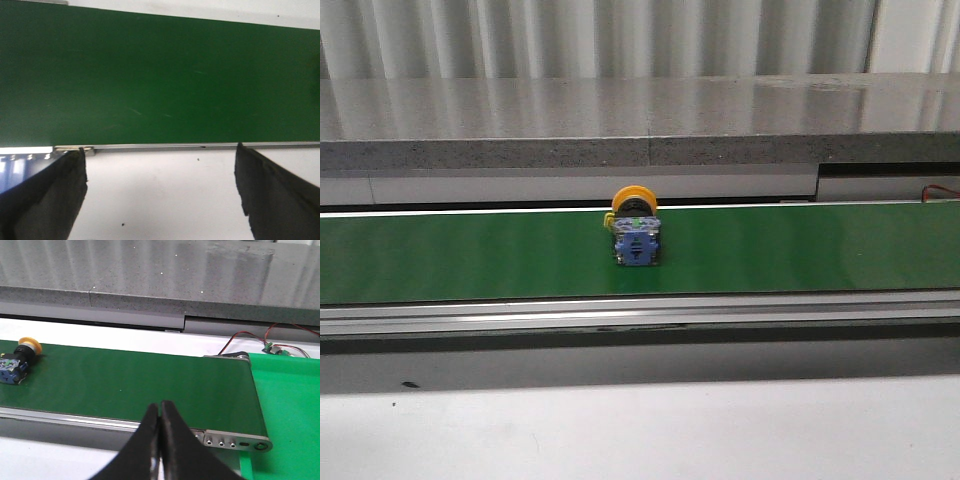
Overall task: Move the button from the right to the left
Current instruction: 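Let the belt carry the button toward the left gripper, then lower the left gripper onto the button and close on its base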
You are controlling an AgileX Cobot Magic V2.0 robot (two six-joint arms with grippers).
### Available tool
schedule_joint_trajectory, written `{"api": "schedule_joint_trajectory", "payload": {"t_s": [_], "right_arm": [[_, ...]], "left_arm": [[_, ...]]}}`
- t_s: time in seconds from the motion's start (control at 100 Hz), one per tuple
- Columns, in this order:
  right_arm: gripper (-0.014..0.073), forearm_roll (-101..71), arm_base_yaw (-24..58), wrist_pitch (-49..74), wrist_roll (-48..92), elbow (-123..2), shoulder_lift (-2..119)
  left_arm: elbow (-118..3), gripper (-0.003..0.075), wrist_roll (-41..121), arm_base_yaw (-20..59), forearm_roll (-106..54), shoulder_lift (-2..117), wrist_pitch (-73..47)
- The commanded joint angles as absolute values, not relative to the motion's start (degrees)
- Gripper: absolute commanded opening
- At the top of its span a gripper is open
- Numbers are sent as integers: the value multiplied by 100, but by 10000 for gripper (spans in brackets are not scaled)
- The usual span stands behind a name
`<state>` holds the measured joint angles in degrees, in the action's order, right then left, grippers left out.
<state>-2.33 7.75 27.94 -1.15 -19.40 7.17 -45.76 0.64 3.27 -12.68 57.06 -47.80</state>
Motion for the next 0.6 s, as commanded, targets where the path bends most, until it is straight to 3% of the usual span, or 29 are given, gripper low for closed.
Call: {"api": "schedule_joint_trajectory", "payload": {"t_s": [0.0,0.26,0.59], "right_arm": [[-68,-178,779,2330,-79,-2076,782],[-68,-178,779,2330,-79,-2076,782],[-68,-178,779,2330,-79,-2076,782]], "left_arm": [[-5030,568,45,652,-1568,6019,-4630],[-5964,562,-620,1770,-1653,7455,-4622],[-7585,560,-1170,2479,-1643,9029,-5333]]}}
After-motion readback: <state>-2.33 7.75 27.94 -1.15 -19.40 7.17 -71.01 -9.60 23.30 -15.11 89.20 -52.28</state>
